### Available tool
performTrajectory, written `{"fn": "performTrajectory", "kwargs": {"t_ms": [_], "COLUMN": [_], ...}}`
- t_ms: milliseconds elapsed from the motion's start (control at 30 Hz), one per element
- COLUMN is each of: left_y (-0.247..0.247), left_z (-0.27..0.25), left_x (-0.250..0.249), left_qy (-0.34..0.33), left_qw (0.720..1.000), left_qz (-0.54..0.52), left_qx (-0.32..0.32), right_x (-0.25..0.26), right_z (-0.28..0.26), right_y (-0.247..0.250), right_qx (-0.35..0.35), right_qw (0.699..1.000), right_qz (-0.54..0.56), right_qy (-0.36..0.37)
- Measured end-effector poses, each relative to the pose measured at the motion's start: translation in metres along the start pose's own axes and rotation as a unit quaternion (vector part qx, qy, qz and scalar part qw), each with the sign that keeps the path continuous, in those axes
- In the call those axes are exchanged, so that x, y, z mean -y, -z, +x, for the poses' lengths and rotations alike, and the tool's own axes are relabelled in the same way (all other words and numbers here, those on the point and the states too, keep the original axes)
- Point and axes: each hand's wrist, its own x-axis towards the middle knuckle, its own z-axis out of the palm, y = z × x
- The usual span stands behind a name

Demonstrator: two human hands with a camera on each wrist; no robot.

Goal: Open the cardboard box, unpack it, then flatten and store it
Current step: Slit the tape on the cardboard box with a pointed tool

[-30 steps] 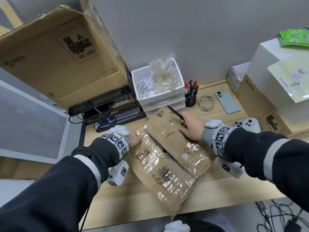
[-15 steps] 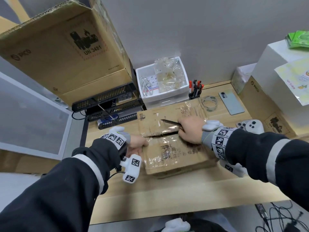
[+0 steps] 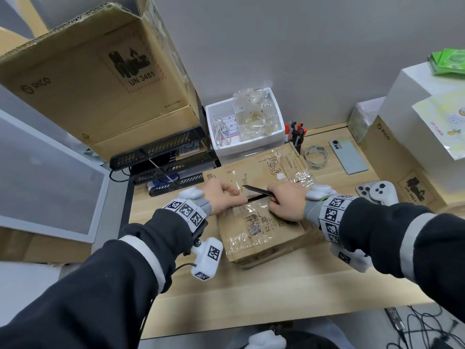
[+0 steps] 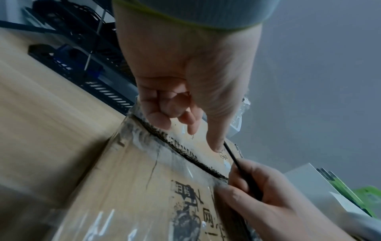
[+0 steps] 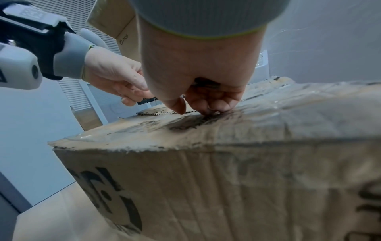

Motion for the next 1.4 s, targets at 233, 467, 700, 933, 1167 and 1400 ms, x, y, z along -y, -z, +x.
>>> {"fn": "performTrajectory", "kwargs": {"t_ms": [233,467,700,933,1167,1400], "left_y": [0.005,0.007,0.010,0.008,0.012,0.007], "left_z": [0.001,0.009,0.011,0.014,0.020,0.025], "left_x": [0.000,-0.002,0.003,0.001,0.004,0.012], "left_qy": [0.001,0.014,0.043,0.059,0.048,-0.016], "left_qw": [0.998,0.999,0.997,0.991,0.998,0.995], "left_qz": [-0.063,-0.028,-0.052,-0.104,-0.030,0.097], "left_qx": [-0.012,-0.018,0.048,0.064,0.036,-0.010], "right_x": [-0.003,-0.005,-0.005,-0.005,-0.009,-0.020], "right_z": [-0.002,0.000,0.001,0.001,0.007,0.012], "right_y": [0.001,0.001,0.003,0.004,0.000,0.003], "right_qx": [0.017,0.022,0.025,0.024,0.018,-0.092], "right_qw": [1.000,0.999,0.999,0.999,0.999,0.991], "right_qz": [0.014,0.033,0.031,0.032,0.034,0.078], "right_qy": [0.005,-0.006,0.001,0.003,-0.008,-0.060]}}
